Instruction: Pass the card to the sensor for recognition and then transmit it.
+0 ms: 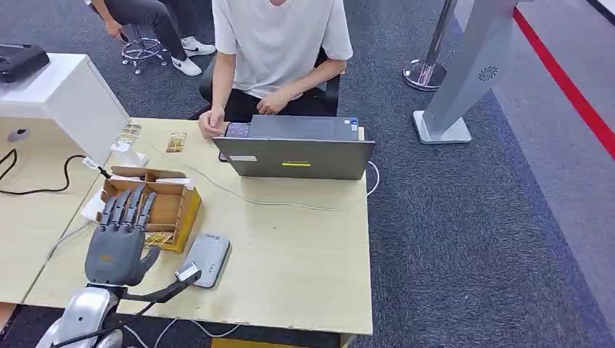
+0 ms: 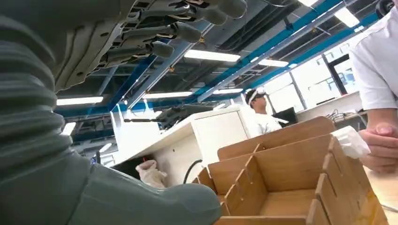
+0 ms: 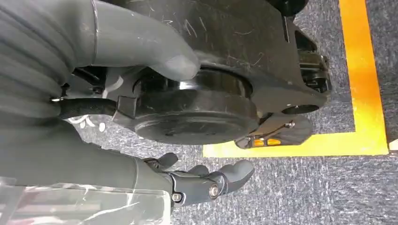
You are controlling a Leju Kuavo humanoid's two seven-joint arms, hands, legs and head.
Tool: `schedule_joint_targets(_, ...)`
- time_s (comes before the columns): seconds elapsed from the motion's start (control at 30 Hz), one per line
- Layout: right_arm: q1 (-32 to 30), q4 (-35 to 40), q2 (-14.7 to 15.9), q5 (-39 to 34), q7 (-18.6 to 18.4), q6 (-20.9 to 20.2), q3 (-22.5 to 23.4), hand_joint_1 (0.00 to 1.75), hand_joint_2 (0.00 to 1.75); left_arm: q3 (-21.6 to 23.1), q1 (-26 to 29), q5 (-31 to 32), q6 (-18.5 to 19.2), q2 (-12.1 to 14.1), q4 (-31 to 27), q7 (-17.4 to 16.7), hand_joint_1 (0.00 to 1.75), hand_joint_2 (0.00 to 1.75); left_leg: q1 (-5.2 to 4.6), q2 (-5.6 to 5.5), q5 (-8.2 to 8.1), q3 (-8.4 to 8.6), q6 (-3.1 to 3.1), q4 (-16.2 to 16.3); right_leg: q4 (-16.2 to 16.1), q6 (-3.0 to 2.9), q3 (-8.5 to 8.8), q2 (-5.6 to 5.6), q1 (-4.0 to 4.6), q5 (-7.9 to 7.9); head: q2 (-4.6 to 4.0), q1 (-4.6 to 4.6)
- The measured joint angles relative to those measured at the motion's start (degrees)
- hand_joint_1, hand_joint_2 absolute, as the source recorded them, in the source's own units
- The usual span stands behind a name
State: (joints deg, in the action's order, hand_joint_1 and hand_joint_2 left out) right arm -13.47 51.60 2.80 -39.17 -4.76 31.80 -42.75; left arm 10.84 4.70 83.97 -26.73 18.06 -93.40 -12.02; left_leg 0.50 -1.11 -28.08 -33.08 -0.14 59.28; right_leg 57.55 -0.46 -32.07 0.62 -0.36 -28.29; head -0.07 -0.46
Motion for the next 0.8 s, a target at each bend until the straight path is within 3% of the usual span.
schedule_joint_targets(0.2,-0.41,0.74,0.33,-0.07,-0.5,0.22,-0.09,0.0,1.75,0.02,0.1,-0.18,0.28,-0.7,0.92,0.0,0.0,1.75,0.0,0.0,0.0,-0.01,0.0,0.0,0.0,0.0,0.0,0.0,0.0,0.0,0.0,0.02)
schedule_joint_targets(0.43,-0.64,1.99,0.74,-0.04,-1.12,0.68,-0.33,0.0,1.75,0.02,0.01,-1.03,3.48,-0.83,2.23,-1.09,0.0,1.75,0.0,0.0,0.0,-0.01,0.0,0.0,0.0,0.0,0.0,0.0,0.0,0.0,0.0,0.0)
schedule_joint_targets(0.8,-0.62,2.49,1.07,0.0,-1.64,0.81,-0.61,0.0,1.75,-0.61,-0.7,-1.01,4.09,-0.83,5.51,-1.57,0.0,1.75,0.0,0.0,0.0,-0.01,0.0,0.0,0.0,0.0,0.0,-0.01,0.0,0.0,0.0,0.0)
